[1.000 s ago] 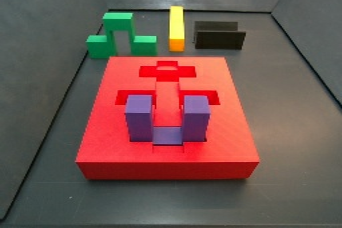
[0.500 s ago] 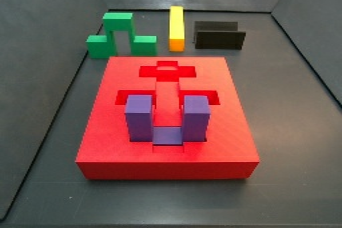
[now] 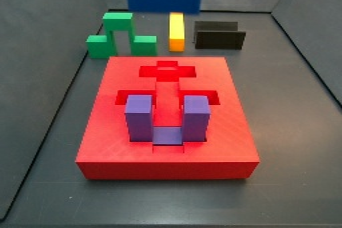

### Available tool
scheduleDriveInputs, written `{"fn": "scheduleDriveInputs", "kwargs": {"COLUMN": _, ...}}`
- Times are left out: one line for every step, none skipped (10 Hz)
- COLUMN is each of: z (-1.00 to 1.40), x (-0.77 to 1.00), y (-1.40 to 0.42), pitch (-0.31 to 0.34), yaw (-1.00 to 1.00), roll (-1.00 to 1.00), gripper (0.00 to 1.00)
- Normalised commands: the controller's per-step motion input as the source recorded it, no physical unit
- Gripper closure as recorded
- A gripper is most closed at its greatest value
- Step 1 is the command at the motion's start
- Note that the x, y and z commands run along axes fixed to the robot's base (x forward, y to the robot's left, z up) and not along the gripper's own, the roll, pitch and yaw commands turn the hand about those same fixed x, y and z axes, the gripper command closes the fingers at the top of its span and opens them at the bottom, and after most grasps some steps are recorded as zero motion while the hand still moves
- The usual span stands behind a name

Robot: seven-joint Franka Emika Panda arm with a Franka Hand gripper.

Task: Pick up the blue object. Move up. Move to above the board. Insert the blue object.
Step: Insert the blue object.

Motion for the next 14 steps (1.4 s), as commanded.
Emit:
{"fn": "scheduleDriveInputs", "kwargs": {"z": -0.91, "x": 0.29, "y": 0.04, "pitch": 0.0, "yaw": 0.0, "roll": 0.18, "gripper": 1.0}}
{"fn": "scheduleDriveInputs", "kwargs": {"z": -0.94, "x": 0.23, "y": 0.02, "pitch": -0.033, "yaw": 0.0, "roll": 0.12, "gripper": 1.0}}
{"fn": "scheduleDriveInputs", "kwargs": {"z": -0.83, "x": 0.15, "y": 0.04, "pitch": -0.09, "yaw": 0.0, "roll": 0.0, "gripper": 1.0}}
{"fn": "scheduleDriveInputs", "kwargs": {"z": -0.62, "x": 0.06, "y": 0.11, "pitch": -0.109, "yaw": 0.0, "roll": -0.14, "gripper": 1.0}}
{"fn": "scheduleDriveInputs", "kwargs": {"z": -0.55, "x": 0.0, "y": 0.11, "pitch": -0.13, "yaw": 0.07, "roll": -0.21, "gripper": 1.0}}
{"fn": "scheduleDriveInputs", "kwargs": {"z": -0.62, "x": -0.07, "y": 0.06, "pitch": -0.154, "yaw": 0.06, "roll": -0.18, "gripper": 1.0}}
{"fn": "scheduleDriveInputs", "kwargs": {"z": -0.58, "x": -0.15, "y": 0.0, "pitch": -0.107, "yaw": 0.0, "roll": -0.01, "gripper": 1.0}}
{"fn": "scheduleDriveInputs", "kwargs": {"z": -0.28, "x": -0.12, "y": -0.02, "pitch": -0.053, "yaw": 0.0, "roll": 0.0, "gripper": 1.0}}
{"fn": "scheduleDriveInputs", "kwargs": {"z": -0.11, "x": -0.08, "y": -0.11, "pitch": -0.026, "yaw": 0.01, "roll": 0.0, "gripper": 1.0}}
{"fn": "scheduleDriveInputs", "kwargs": {"z": -0.14, "x": 0.0, "y": -0.15, "pitch": -0.03, "yaw": 0.02, "roll": 0.02, "gripper": 1.0}}
{"fn": "scheduleDriveInputs", "kwargs": {"z": -0.2, "x": 0.0, "y": -0.12, "pitch": -0.02, "yaw": 0.09, "roll": 0.09, "gripper": 1.0}}
{"fn": "scheduleDriveInputs", "kwargs": {"z": -0.24, "x": 0.0, "y": -0.07, "pitch": -0.03, "yaw": 0.14, "roll": 0.08, "gripper": 1.0}}
{"fn": "scheduleDriveInputs", "kwargs": {"z": -0.3, "x": 0.0, "y": -0.02, "pitch": -0.029, "yaw": 0.12, "roll": 0.11, "gripper": 1.0}}
{"fn": "scheduleDriveInputs", "kwargs": {"z": -0.26, "x": -0.02, "y": 0.0, "pitch": -0.031, "yaw": 0.1, "roll": 0.12, "gripper": 1.0}}
